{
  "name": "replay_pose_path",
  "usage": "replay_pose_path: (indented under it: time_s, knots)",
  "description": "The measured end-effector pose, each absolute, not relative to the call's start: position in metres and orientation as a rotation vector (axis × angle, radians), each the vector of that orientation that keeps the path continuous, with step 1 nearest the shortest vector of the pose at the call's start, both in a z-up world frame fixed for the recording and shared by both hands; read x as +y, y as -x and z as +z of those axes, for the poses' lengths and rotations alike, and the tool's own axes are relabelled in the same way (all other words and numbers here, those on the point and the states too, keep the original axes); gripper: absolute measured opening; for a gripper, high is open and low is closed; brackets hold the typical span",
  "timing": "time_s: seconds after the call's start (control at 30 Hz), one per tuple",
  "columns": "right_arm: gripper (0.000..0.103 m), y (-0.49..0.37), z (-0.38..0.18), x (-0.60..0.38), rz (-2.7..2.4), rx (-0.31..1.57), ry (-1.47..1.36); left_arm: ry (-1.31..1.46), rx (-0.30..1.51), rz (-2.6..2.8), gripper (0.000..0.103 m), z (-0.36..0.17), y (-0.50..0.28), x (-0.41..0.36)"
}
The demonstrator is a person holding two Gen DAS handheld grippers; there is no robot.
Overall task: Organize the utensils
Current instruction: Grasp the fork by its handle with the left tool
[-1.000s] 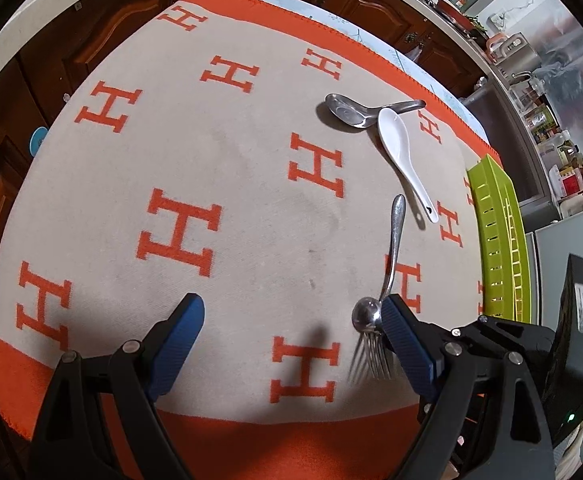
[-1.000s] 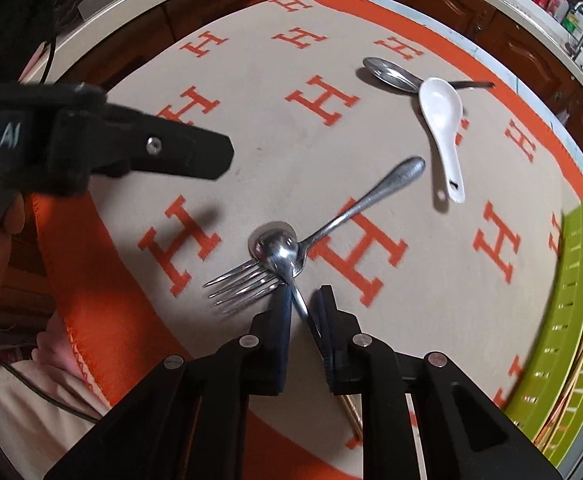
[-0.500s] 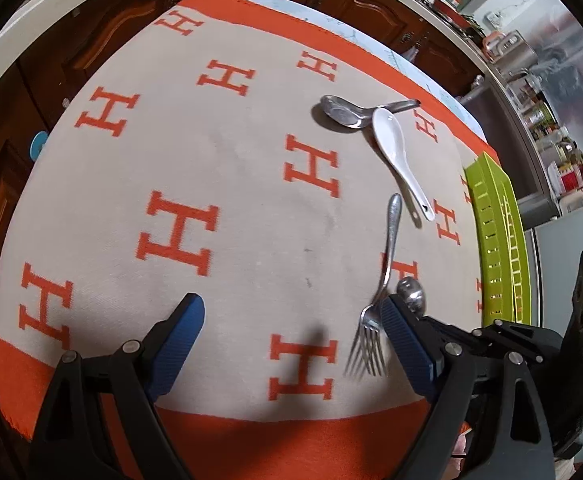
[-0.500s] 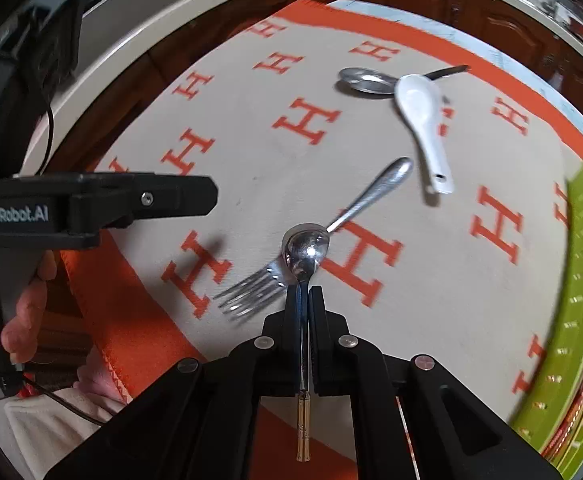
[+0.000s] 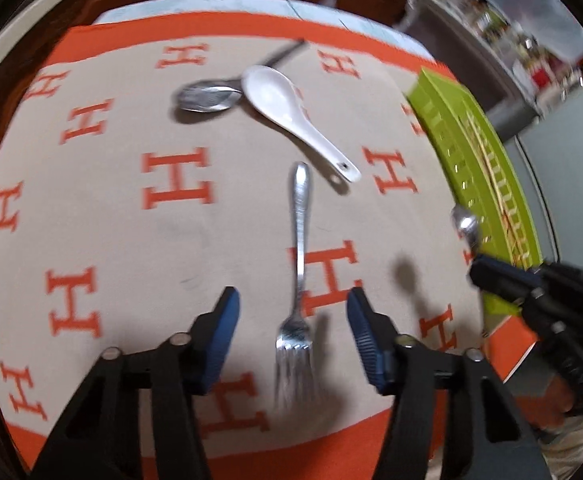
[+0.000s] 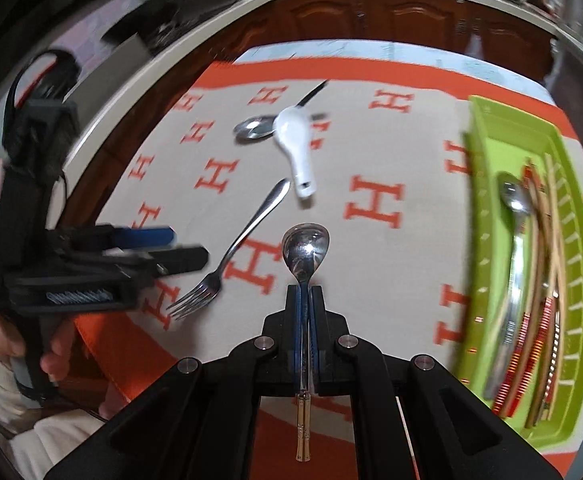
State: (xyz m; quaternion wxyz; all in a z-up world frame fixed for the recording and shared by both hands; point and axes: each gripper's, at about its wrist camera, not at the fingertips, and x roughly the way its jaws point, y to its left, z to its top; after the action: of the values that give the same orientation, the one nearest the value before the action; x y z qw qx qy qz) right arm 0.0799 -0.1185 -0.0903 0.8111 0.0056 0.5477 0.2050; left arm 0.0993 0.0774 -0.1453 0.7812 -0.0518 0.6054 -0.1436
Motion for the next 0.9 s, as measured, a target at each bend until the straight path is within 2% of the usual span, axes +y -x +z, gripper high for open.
replay_pose_path:
  time_s: [0.03, 0.1, 0.17, 0.3, 0.9]
  knots:
    - [0.003, -0.080, -0.088, -0.126, 0.428, 1.163, -0.028, 0.096, 1.324, -0.312, 0.038, -0.149, -0.102, 0.073]
    - [0.003, -0.079, -0.086, -0.135, 0.422, 1.157, -0.049, 0.066, 1.364, -0.308, 0.020, -0.157, -0.107, 0.064]
    - [0.003, -0.077, -0.085, -0.145, 0.412, 1.152, -0.064, 0.009, 1.358, -0.294, 0.017, -0.155, -0.109, 0.056]
    - [0.003, -0.073, -0.084, -0.160, 0.398, 1.143, -0.098, -0.044, 1.365, -0.266, 0.002, -0.157, -0.114, 0.048]
    - [0.003, -0.068, -0.059, -0.223, 0.322, 1.061, -0.238, 0.243, 1.334, -0.384, 0.002, -0.118, -0.087, 0.060]
